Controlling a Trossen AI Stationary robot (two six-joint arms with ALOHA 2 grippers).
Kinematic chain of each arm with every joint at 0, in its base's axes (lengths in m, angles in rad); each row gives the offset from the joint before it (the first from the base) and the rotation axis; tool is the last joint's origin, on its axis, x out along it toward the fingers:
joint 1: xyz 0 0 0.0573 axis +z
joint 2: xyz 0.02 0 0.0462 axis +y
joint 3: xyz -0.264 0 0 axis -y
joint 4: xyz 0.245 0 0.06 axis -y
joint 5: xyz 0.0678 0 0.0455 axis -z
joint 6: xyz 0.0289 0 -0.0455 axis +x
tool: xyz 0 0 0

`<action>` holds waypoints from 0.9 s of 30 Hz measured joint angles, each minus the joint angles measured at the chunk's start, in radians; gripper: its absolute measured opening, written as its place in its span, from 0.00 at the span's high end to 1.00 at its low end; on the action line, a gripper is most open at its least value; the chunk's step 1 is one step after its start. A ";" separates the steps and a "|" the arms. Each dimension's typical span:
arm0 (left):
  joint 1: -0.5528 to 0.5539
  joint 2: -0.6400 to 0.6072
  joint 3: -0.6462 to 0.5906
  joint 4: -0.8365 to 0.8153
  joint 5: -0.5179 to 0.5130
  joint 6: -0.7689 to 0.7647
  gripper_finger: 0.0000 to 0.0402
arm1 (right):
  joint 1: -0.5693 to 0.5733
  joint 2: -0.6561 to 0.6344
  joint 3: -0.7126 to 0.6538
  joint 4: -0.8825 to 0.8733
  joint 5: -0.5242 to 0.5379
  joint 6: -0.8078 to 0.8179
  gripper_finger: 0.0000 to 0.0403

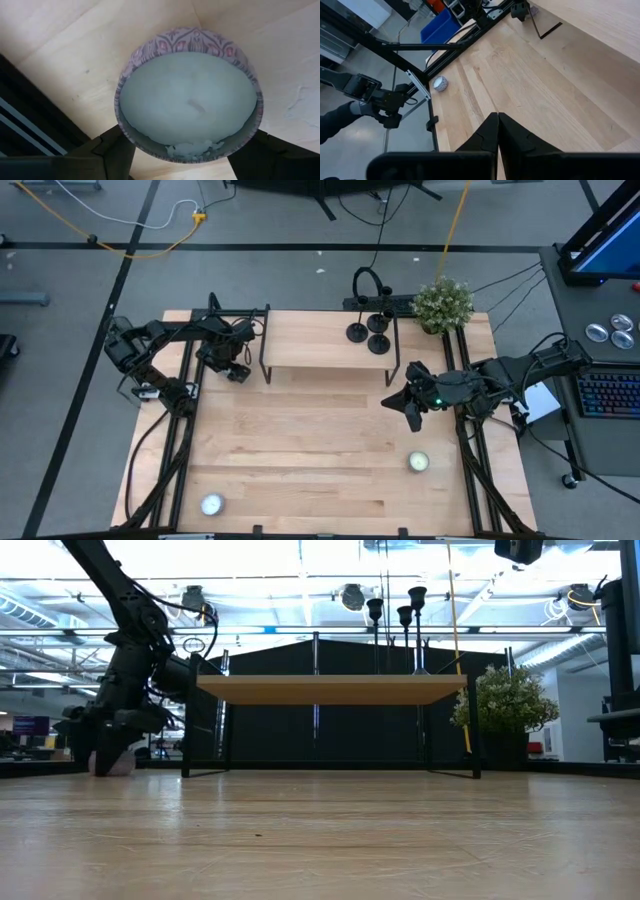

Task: Pick & Place candle stick holders
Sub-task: Put the pink and violet patterned scented candle on the shelf

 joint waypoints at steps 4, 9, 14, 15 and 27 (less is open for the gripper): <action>0.001 0.000 0.000 0.004 -0.010 0.001 0.22 | 0.000 0.000 0.000 0.000 0.000 0.000 1.00; 0.000 0.000 0.001 0.004 -0.040 0.012 0.12 | 0.000 0.000 0.000 0.000 0.000 0.000 1.00; 0.000 0.000 0.006 0.005 -0.040 0.048 0.07 | 0.000 0.000 0.000 0.000 -0.001 0.002 1.00; 0.000 0.000 0.010 0.005 -0.038 0.054 0.07 | 0.000 0.000 0.000 0.000 -0.001 0.002 1.00; -0.006 0.004 0.055 0.059 -0.006 0.072 0.07 | 0.000 0.000 0.000 0.006 0.002 0.003 1.00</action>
